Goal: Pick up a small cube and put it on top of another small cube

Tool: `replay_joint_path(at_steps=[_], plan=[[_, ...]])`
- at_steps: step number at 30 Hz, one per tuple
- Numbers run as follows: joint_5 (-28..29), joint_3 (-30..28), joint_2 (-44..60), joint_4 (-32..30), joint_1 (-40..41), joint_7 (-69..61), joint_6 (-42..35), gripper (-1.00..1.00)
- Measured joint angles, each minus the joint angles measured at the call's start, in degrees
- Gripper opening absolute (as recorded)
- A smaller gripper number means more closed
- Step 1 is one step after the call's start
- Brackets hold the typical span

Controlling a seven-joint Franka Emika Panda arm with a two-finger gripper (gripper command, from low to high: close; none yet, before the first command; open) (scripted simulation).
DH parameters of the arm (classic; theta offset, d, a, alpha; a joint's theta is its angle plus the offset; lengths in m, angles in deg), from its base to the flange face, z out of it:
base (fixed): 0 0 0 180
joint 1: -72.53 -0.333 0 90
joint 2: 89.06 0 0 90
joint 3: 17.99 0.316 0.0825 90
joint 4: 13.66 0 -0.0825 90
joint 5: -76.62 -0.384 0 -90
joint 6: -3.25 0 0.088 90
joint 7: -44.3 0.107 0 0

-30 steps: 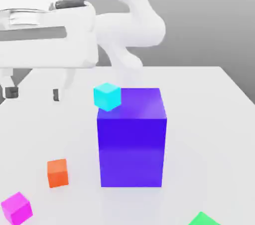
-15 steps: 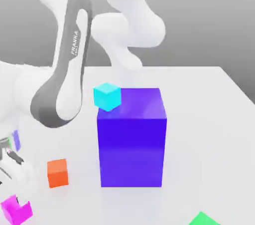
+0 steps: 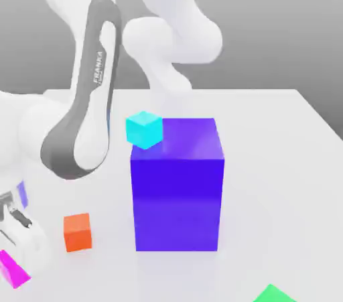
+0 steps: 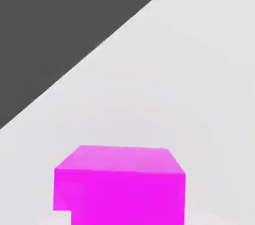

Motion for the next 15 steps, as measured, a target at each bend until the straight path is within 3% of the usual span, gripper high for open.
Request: replay_joint_path(at_steps=[10, 13, 14, 15], plan=[[8.8, 13.1, -4.0, 0.3, -13.2, -12.9, -3.8, -1.0], [12.3, 16.6, -0.3, 1.9, -17.4, -16.2, -1.7, -1.0], [13.6, 17.0, 2.1, 2.6, -18.7, -16.6, 0.1, 1.0], [13.6, 17.0, 2.1, 2.6, -18.7, -16.7, 0.1, 1.0]])
